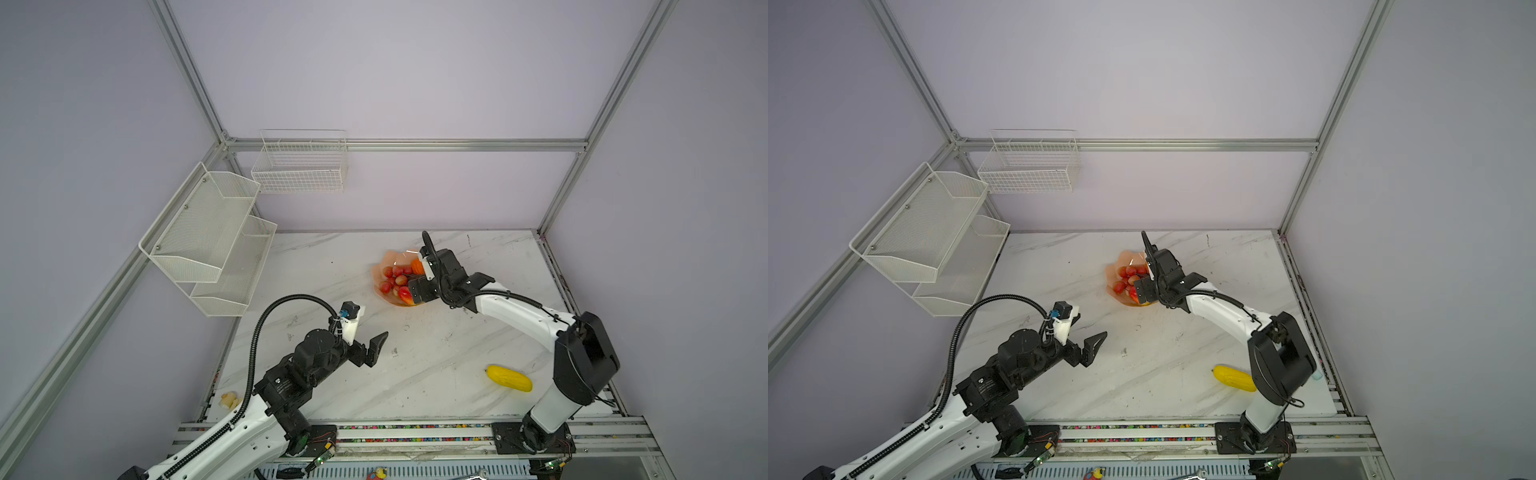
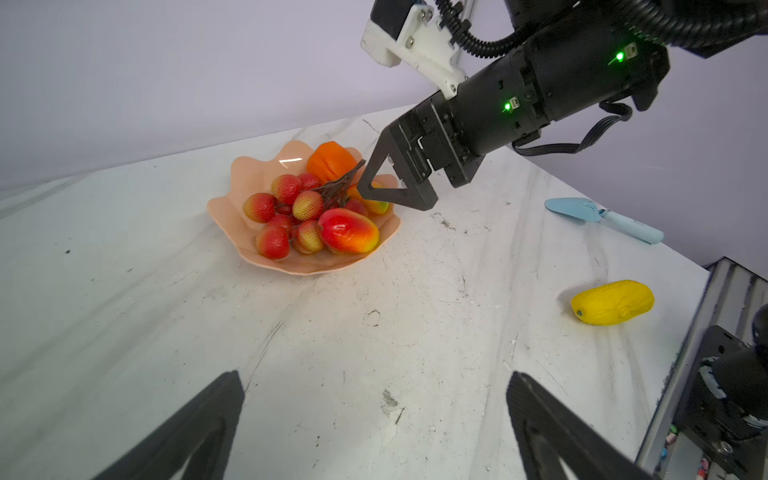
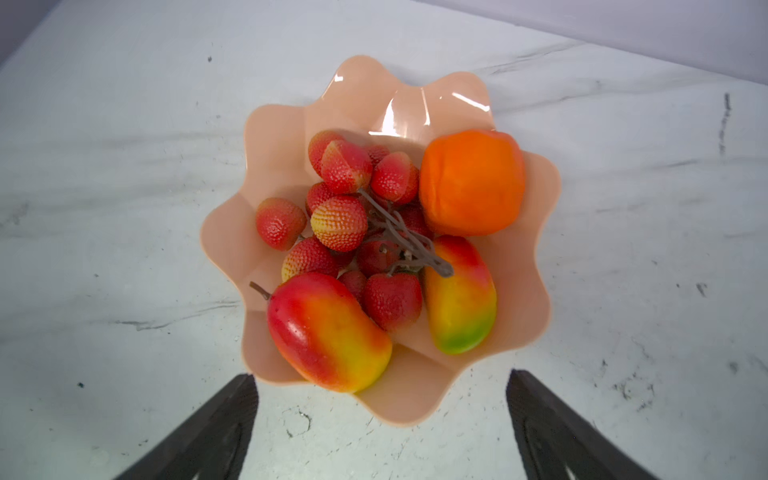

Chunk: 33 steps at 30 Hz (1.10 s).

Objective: Place and organize the fake fruits in the fruit bowl
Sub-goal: 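Lift the mango into the pink bowl and open the right gripper, then reach the left gripper to the yellow fruit and grasp it while the right gripper withdraws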

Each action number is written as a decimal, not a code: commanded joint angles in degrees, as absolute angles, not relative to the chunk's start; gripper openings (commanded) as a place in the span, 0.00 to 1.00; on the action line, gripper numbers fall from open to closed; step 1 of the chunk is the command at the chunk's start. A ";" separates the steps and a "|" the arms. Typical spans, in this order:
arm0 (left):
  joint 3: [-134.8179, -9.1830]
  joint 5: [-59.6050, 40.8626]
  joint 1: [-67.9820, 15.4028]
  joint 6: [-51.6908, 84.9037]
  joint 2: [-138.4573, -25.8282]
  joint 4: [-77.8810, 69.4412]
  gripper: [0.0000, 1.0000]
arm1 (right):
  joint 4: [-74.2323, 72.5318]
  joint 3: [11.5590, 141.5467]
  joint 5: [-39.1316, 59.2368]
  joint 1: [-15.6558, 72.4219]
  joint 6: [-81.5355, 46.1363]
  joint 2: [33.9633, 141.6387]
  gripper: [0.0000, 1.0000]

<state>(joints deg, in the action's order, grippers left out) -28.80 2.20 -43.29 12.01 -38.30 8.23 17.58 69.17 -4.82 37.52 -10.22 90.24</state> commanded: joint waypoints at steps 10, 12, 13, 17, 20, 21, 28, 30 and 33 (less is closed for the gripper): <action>-48.82 -15.38 -62.50 -9.09 -86.22 -15.81 1.00 | 31.24 63.13 -1.08 20.60 -31.73 53.34 0.97; -51.86 -16.95 -63.83 -8.44 -92.55 -20.11 1.00 | 34.87 67.47 -0.29 20.64 -31.43 52.41 0.97; -53.79 -17.13 -64.63 -8.67 -95.52 -21.77 1.00 | 36.93 69.09 0.18 20.61 -31.15 52.48 0.97; -61.12 -17.55 -66.43 -9.83 -104.96 -26.13 1.00 | 41.70 69.67 2.73 20.58 -30.36 50.85 0.97; -65.37 -19.86 -67.04 -10.76 -110.97 -29.44 1.00 | 43.04 68.04 2.96 20.58 -30.59 48.42 0.97; -66.24 -20.37 -67.23 -10.92 -112.60 -31.20 1.00 | 43.38 67.66 3.34 20.58 -30.53 47.89 0.97; -73.92 -25.21 -67.76 -10.99 -120.86 -30.51 1.00 | 44.08 66.78 4.38 20.58 -30.59 44.92 0.97; -75.61 -25.76 -67.84 -11.07 -123.14 -30.53 0.99 | 44.27 66.86 4.75 20.64 -30.50 44.82 0.97; -77.89 -24.78 -68.06 -10.73 -125.88 -30.32 0.97 | 44.48 66.74 4.75 20.61 -30.24 44.60 0.97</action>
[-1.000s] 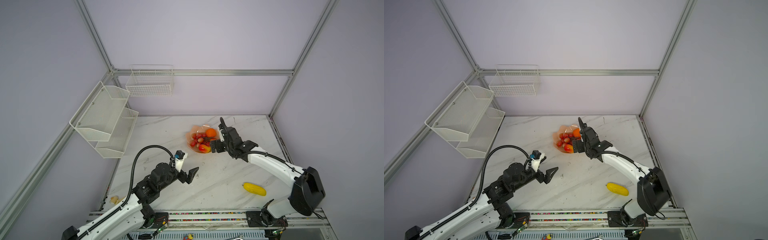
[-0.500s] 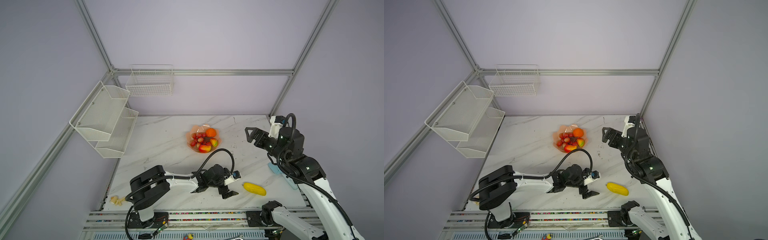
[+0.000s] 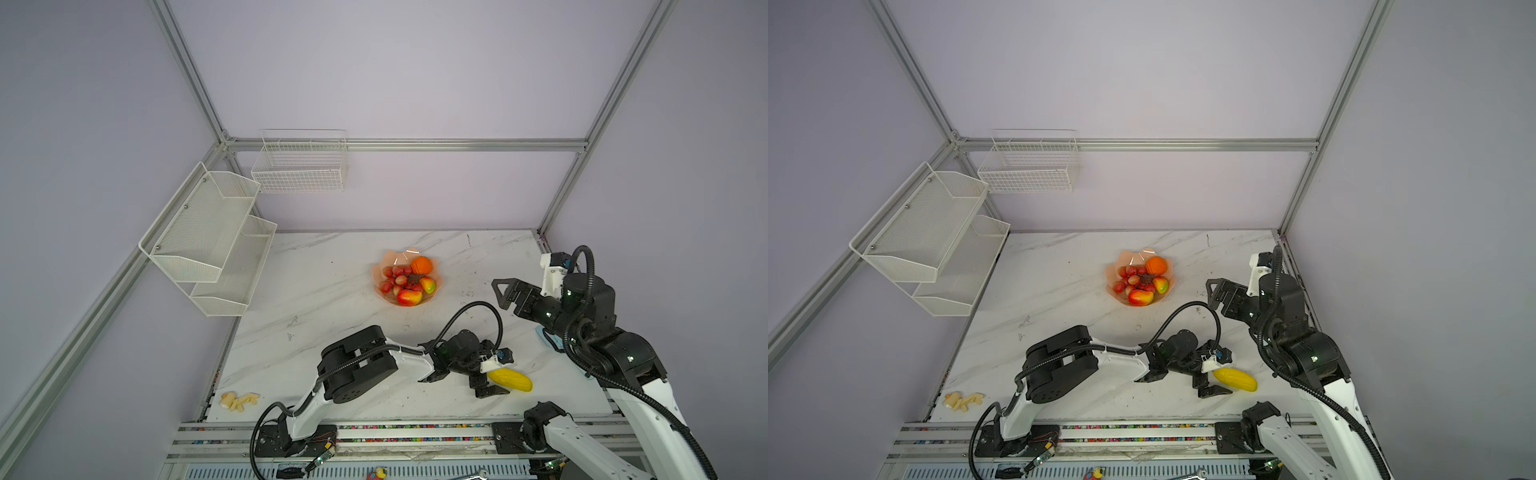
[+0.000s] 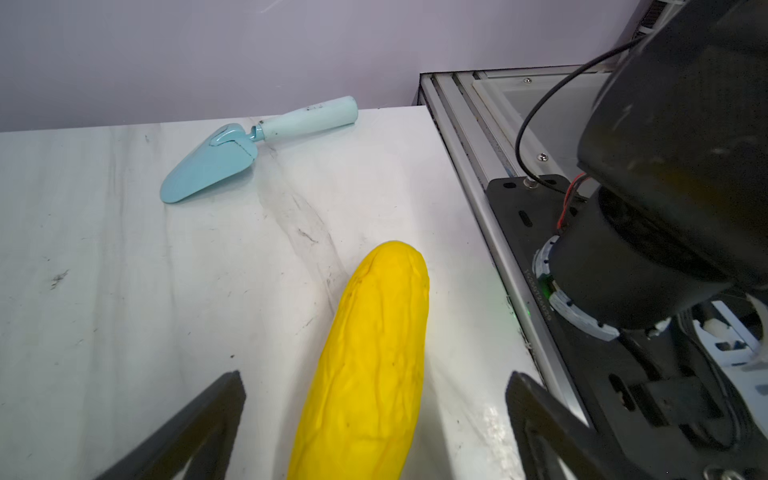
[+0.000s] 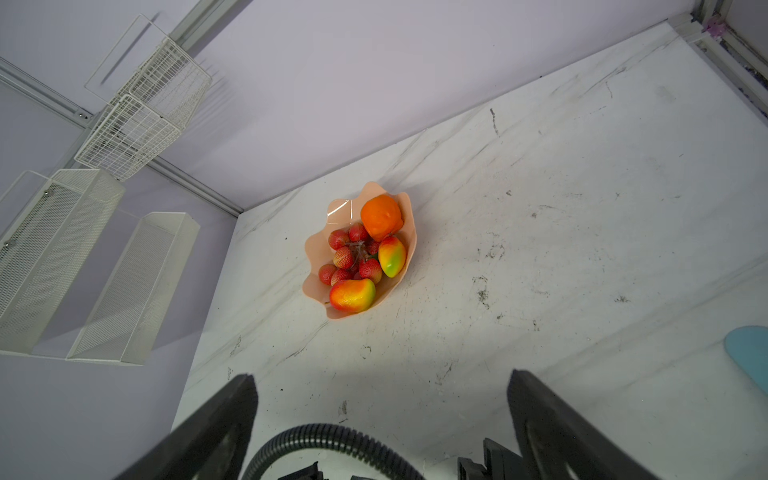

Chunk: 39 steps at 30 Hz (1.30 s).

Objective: Place and organize the fake fruits in the fruit bowl
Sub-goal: 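Reach the left gripper to the yellow fruit and grasp it while the right gripper withdraws, then carry the yellow fruit with the left gripper and lower it into the bowl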

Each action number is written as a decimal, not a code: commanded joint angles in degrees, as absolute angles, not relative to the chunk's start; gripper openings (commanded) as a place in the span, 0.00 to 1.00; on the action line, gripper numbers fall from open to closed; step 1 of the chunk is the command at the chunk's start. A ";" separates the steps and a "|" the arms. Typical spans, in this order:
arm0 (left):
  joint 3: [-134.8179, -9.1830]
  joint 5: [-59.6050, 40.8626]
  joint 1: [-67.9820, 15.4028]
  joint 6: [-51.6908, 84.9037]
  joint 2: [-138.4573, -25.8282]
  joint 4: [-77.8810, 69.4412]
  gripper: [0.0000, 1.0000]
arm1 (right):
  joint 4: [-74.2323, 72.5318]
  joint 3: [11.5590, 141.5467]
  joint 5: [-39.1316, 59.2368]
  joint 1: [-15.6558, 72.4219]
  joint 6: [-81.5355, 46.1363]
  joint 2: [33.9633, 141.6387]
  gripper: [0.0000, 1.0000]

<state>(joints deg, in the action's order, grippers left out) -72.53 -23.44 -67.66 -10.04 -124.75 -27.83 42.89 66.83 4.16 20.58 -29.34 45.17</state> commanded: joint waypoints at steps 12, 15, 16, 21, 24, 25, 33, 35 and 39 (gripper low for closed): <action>-80.55 -24.10 -68.46 -12.27 -129.42 -27.71 0.70 | 43.56 65.49 5.19 20.57 -28.76 45.39 0.97; -79.66 -23.28 -68.31 -12.97 -128.69 -27.72 0.52 | 43.64 65.27 5.32 20.58 -28.76 45.79 0.97; -79.06 -22.98 -68.35 -13.21 -128.22 -27.87 0.46 | 43.76 65.11 5.19 20.64 -28.74 45.86 0.97; -71.34 -21.93 -68.07 -13.18 -122.80 -33.06 0.33 | 43.34 64.06 4.46 20.64 -28.61 45.56 0.97; -64.43 -19.46 -67.54 -12.87 -116.77 -34.80 0.31 | 42.52 63.77 3.82 20.60 -27.95 45.91 0.97; -62.06 -18.21 -67.14 -12.46 -114.29 -34.49 0.30 | 42.00 63.68 3.88 20.60 -27.51 46.29 0.97; -45.61 2.94 -63.44 -10.15 -92.84 -29.67 0.29 | 30.91 59.05 13.36 20.59 -23.82 47.20 0.97; -45.07 7.00 -61.04 -9.11 -88.16 -24.37 0.29 | 28.09 57.08 17.15 20.61 -23.90 47.99 0.97; -44.74 13.09 -54.24 -6.05 -78.94 -17.31 0.28 | 22.96 52.97 26.83 20.63 -21.94 52.07 0.97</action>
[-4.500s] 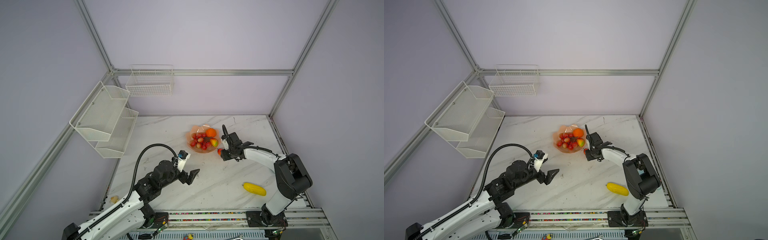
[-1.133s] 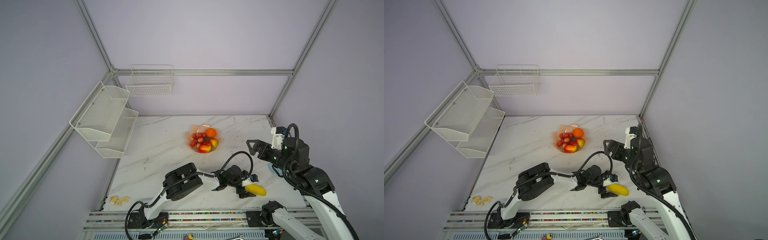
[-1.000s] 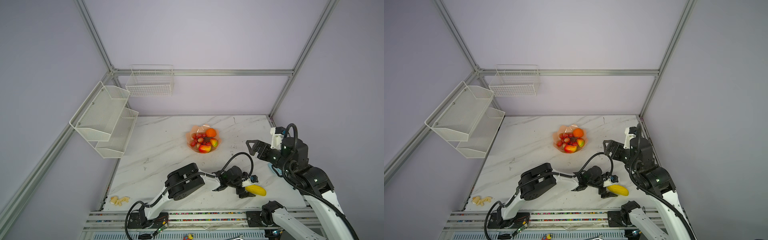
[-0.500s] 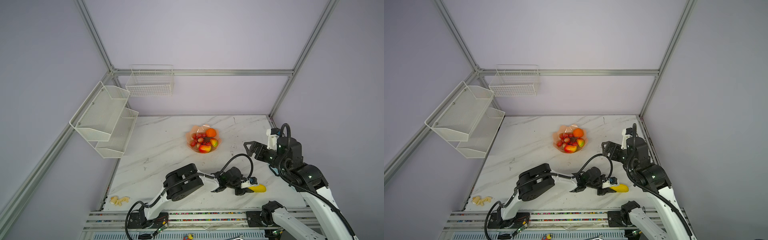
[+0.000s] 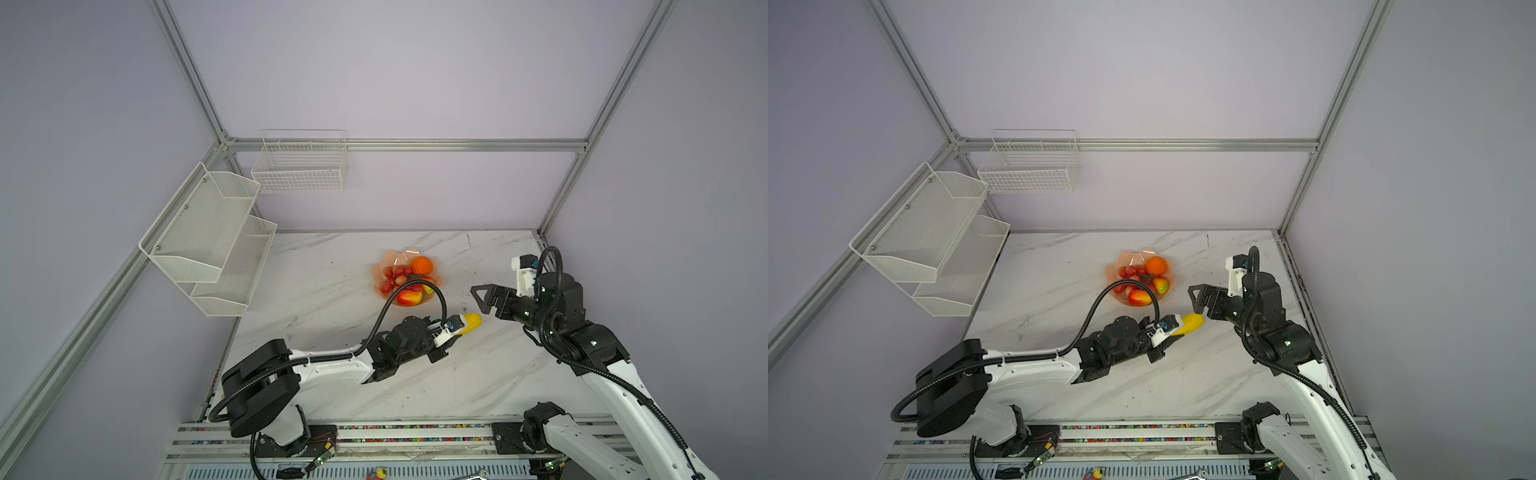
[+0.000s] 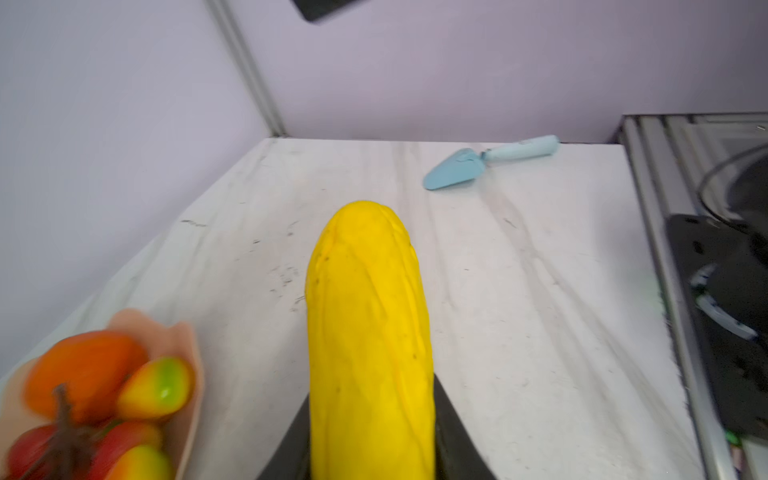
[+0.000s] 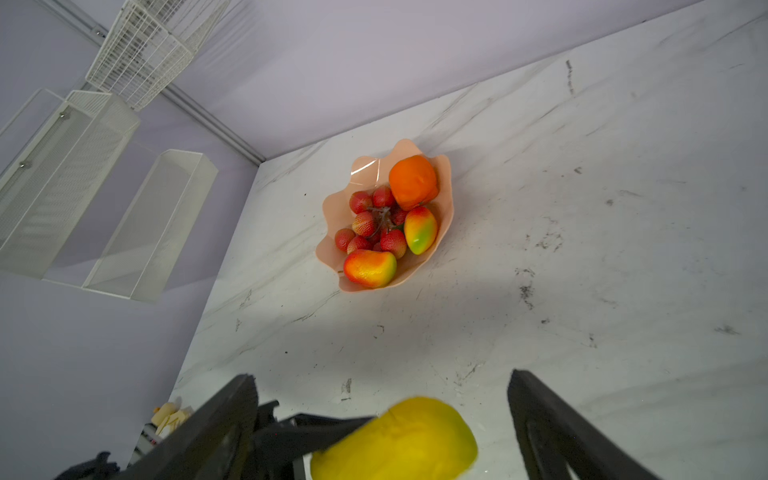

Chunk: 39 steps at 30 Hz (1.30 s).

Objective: Place and organize the fake fruits in the fruit bowl
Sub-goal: 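Carry the yellow fruit with the left gripper and lower it into the bowl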

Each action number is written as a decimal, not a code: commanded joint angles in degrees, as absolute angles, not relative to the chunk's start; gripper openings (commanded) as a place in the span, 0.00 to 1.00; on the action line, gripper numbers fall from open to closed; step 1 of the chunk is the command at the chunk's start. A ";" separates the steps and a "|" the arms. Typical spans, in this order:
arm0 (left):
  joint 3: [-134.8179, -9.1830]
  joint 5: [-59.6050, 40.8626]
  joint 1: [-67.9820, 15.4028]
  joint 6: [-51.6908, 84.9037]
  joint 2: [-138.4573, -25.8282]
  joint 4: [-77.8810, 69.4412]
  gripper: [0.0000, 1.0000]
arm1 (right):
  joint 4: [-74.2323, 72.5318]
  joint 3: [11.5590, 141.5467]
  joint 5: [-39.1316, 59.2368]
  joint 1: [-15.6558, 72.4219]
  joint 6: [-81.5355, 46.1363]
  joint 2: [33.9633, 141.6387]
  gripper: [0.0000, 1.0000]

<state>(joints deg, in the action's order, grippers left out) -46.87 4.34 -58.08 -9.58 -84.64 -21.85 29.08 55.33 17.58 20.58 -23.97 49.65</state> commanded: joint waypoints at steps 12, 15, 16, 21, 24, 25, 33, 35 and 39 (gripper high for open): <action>-54.92 13.10 -31.41 1.41 -82.51 -9.49 0.28 | 4.09 48.91 23.73 30.30 -26.98 65.15 0.97; -59.09 10.50 -28.22 2.65 -88.49 -9.38 0.28 | 2.59 47.96 23.76 30.76 -27.69 65.98 0.97; -60.08 9.80 -27.69 2.42 -90.25 -10.25 0.28 | 2.72 47.61 23.54 30.81 -27.52 66.21 0.97; -65.70 7.06 -25.76 1.87 -97.46 -10.15 0.29 | 4.20 46.71 22.54 30.76 -25.81 67.41 0.97; -67.46 4.59 -25.09 1.58 -100.36 -11.47 0.30 | 3.96 46.41 22.28 30.76 -25.60 67.76 0.97; -68.07 4.36 -25.07 1.56 -101.04 -11.61 0.30 | 3.83 46.40 22.24 30.76 -25.65 67.96 0.97; -74.41 2.73 -24.65 0.88 -108.06 -9.74 0.33 | 4.33 46.23 21.62 30.76 -24.81 68.61 0.97; -75.65 2.86 -24.64 0.63 -109.37 -9.17 0.34 | 4.72 46.31 21.58 30.76 -24.62 68.45 0.97; -76.44 3.38 -24.61 0.27 -110.65 -8.80 0.37 | 5.34 46.32 21.09 30.76 -24.09 68.14 0.97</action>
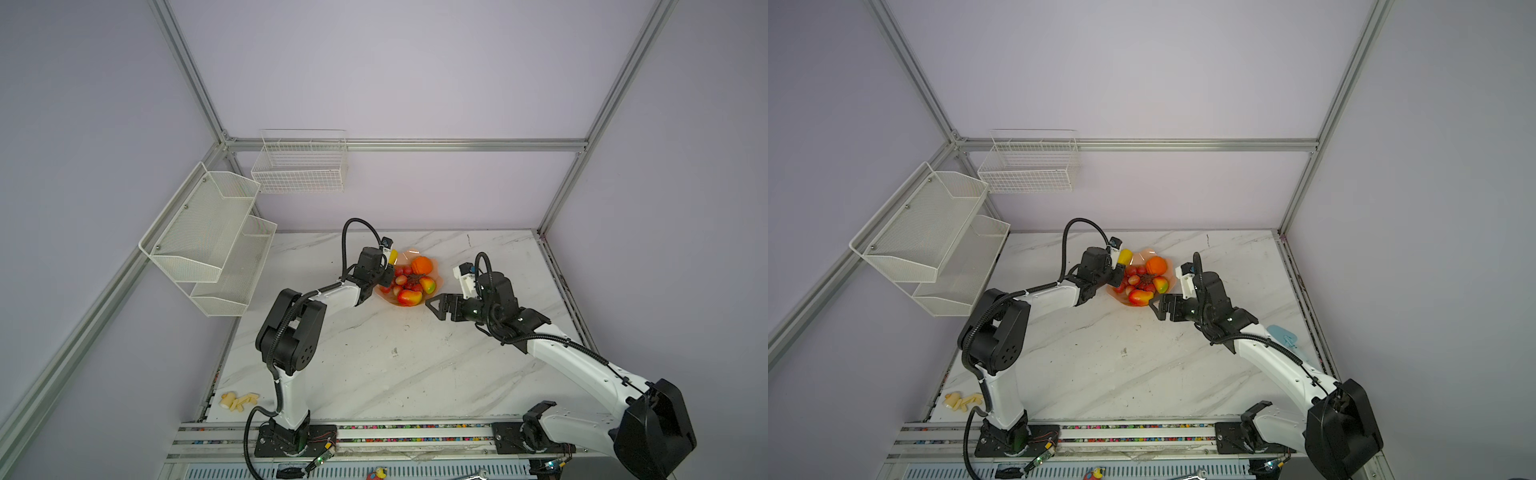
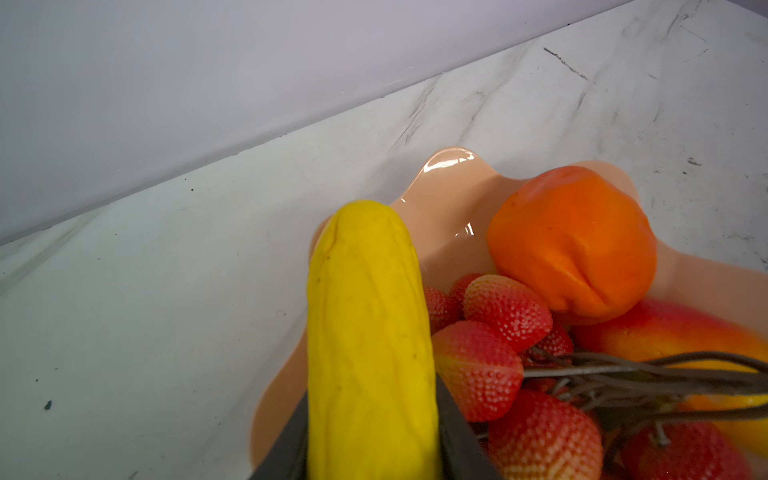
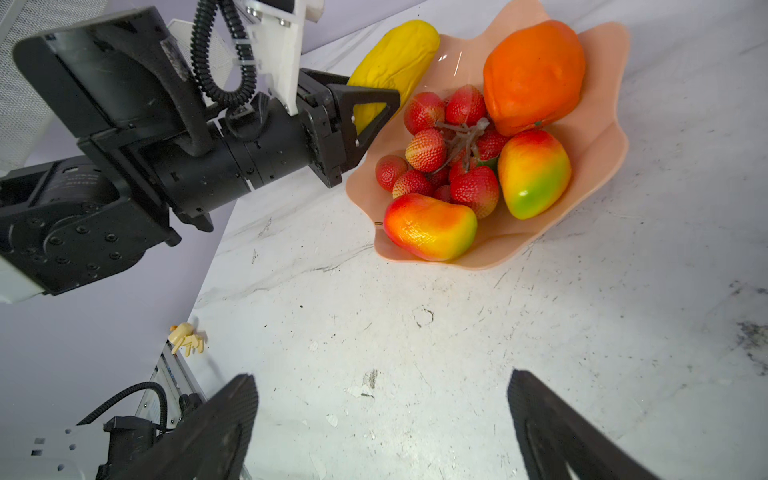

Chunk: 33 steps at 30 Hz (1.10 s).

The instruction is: Place and organize the fake fruits in the fruit bowl

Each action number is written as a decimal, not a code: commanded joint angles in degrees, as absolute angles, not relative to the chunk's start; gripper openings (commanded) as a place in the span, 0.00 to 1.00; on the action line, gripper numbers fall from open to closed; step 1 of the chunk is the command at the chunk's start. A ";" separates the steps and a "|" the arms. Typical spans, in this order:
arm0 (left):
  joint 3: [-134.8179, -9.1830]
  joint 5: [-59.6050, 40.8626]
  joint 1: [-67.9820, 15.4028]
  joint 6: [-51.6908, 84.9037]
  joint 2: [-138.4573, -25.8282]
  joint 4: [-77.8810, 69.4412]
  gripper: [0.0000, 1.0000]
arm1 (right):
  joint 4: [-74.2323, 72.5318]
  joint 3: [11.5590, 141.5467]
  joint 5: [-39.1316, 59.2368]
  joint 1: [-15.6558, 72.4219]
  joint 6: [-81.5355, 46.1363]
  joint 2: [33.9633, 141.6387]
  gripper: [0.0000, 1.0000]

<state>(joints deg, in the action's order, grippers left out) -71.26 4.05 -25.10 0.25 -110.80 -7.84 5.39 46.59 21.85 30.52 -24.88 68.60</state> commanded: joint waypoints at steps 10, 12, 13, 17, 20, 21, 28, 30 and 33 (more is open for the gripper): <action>-76.03 1.79 -24.10 -0.60 -110.06 -8.51 0.57 | 5.61 47.00 20.57 30.76 -24.16 68.74 0.97; -75.64 1.58 -24.08 -0.62 -109.20 -8.60 0.58 | 5.52 47.04 20.69 30.76 -24.63 68.53 0.97; -75.27 1.43 -24.12 -0.60 -108.63 -8.73 0.58 | 5.54 47.02 19.84 30.76 -25.07 68.39 0.97; -72.16 1.59 -24.08 -0.11 -103.42 -9.52 0.64 | 6.27 47.07 15.00 29.14 -27.40 67.22 0.97; -67.61 2.49 -24.14 0.76 -97.33 -10.53 0.69 | 5.93 46.51 14.16 24.54 -28.07 65.18 0.97; -65.55 3.01 -24.11 1.37 -94.88 -10.91 0.71 | 5.78 46.22 13.92 22.32 -28.25 64.22 0.97; -44.15 15.65 -23.84 5.97 -72.86 -13.03 1.00 | 6.27 45.35 10.46 11.70 -27.23 60.46 0.97; -36.21 22.42 -23.68 6.66 -64.60 -12.16 1.00 | 5.61 43.92 7.93 9.89 -25.74 59.18 0.97; -26.30 34.36 -22.53 6.47 -53.91 -11.35 1.00 | -0.93 39.55 0.03 9.36 -21.71 56.33 0.97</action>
<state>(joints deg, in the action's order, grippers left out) -34.26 19.84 -23.88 3.92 -59.94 -11.66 3.90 43.16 7.77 9.91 -25.28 58.57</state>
